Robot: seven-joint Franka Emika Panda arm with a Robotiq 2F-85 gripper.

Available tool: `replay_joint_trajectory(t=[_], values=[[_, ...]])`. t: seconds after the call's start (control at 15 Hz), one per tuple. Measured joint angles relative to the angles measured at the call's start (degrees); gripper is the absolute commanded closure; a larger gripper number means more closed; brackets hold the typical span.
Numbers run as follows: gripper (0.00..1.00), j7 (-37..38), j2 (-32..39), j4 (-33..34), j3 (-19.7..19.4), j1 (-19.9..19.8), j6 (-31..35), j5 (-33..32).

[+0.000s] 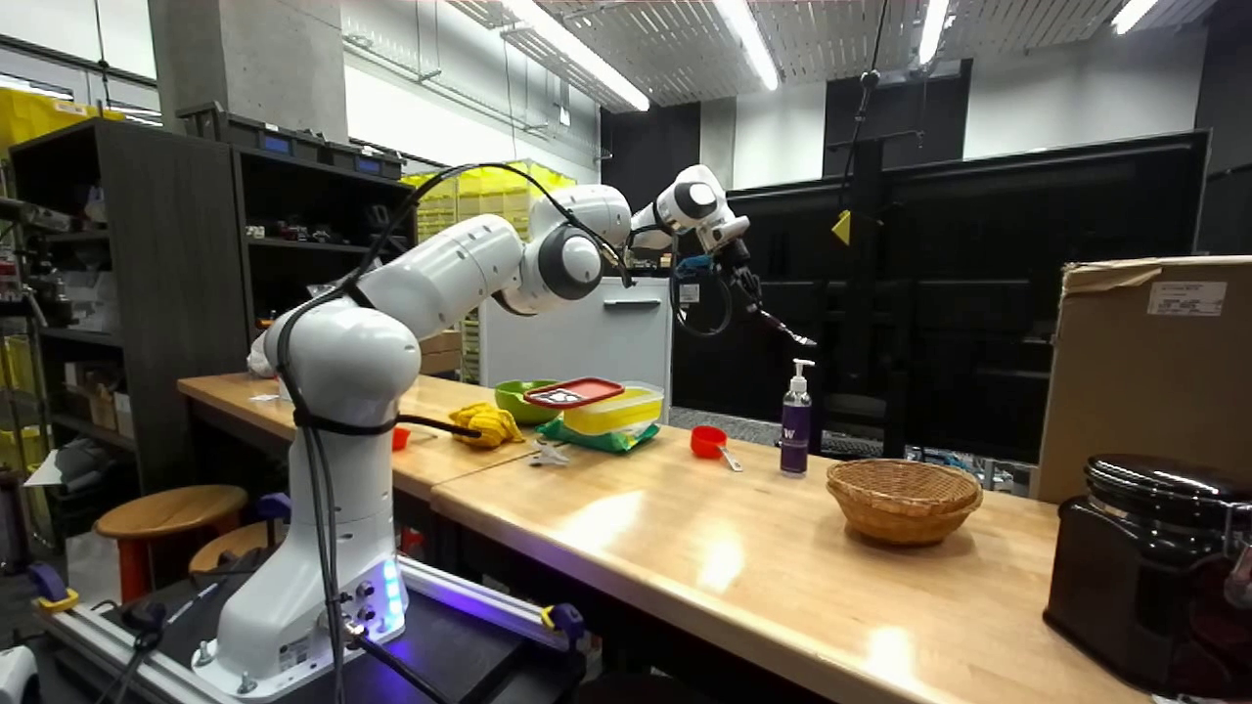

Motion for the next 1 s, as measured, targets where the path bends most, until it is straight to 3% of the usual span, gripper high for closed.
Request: replay_joint_trajectory(t=[0.53,0.8,1.0], values=[[0.97,18.0,0.2,0.0,-3.0,-2.1,12.7,-2.0],[0.97,29.9,1.1,0.0,-5.9,-1.2,12.7,-5.6],[0.97,35.3,1.2,0.1,-6.2,-0.4,7.3,-5.9]])
